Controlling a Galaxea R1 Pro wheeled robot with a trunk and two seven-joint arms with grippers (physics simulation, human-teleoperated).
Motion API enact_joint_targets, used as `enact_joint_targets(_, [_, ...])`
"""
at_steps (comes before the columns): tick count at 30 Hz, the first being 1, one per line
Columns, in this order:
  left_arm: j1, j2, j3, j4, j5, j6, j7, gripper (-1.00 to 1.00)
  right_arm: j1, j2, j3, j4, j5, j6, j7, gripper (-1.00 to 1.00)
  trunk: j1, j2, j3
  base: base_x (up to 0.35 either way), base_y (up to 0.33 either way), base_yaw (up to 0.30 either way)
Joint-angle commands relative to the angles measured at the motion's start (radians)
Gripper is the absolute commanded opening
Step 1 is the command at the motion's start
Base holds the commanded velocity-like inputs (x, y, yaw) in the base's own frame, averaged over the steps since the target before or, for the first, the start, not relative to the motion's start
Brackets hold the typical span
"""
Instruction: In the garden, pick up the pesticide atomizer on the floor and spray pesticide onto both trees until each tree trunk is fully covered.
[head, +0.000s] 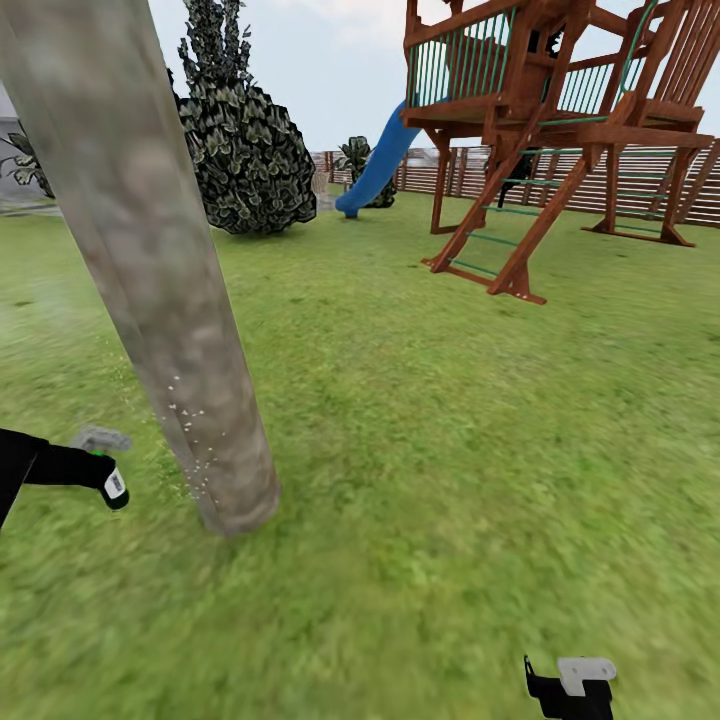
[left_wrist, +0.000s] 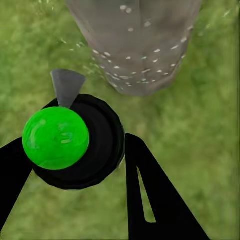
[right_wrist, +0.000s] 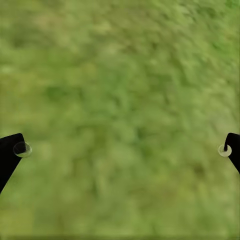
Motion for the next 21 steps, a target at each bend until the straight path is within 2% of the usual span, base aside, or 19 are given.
enact_joint_targets(1, [-0.006,0.0,0.002,-0.002,-0.011,0.005,-0.011,-1.0,-0.001,0.0,-0.003,0.002,0.011,-0.003,-0.008,1.0,0.0,0.0,-0.001,0.0,0.0,0.0])
enact_joint_targets(3, [-0.042,0.0,0.002,-0.003,-0.009,0.007,-0.011,-1.0,-0.001,0.0,-0.003,0.002,0.011,-0.003,-0.008,1.0,0.0,0.0,-0.001,0.0,0.0,0.0])
enact_joint_targets(4, [-0.08,0.0,0.002,-0.003,-0.01,0.01,-0.011,-1.0,-0.001,0.0,-0.003,0.002,0.011,-0.003,-0.008,1.0,0.0,0.0,-0.001,0.0,0.0,0.0])
enact_joint_targets(6, [-0.093,-0.002,-0.001,-0.003,-0.01,0.01,-0.011,-1.0,-0.001,0.0,-0.003,0.002,0.011,-0.003,-0.008,1.0,0.0,0.0,-0.001,0.0,0.0,0.0])
enact_joint_targets(9, [-0.079,-0.004,-0.008,0.001,-0.013,0.007,-0.009,-1.0,-0.001,0.0,-0.003,0.002,0.011,-0.003,-0.008,1.0,0.0,0.0,-0.001,0.0,0.0,0.0])
enact_joint_targets(11, [-0.024,-0.008,-0.006,-0.001,-0.01,-0.003,-0.008,-1.0,-0.001,0.0,-0.003,0.002,0.011,-0.003,-0.008,1.0,0.0,0.0,-0.001,0.0,0.0,0.0])
enact_joint_targets(12, [-0.014,-0.01,-0.005,0.0,-0.01,-0.004,-0.008,-1.0,-0.001,0.0,-0.003,0.002,0.011,-0.003,-0.008,1.0,0.0,0.0,-0.001,0.0,0.0,0.0])
enact_joint_targets(16, [-0.004,-0.017,-0.005,0.009,-0.009,-0.003,-0.007,-1.0,-0.001,0.0,-0.002,0.002,0.011,-0.003,-0.008,1.0,0.0,0.0,-0.001,0.0,-0.184,0.033])
enact_joint_targets(21, [0.006,-0.032,-0.003,0.017,-0.012,-0.004,-0.001,-1.0,-0.001,0.0,-0.003,0.002,0.01,-0.003,-0.008,1.0,0.0,0.0,-0.001,0.038,-0.266,0.241])
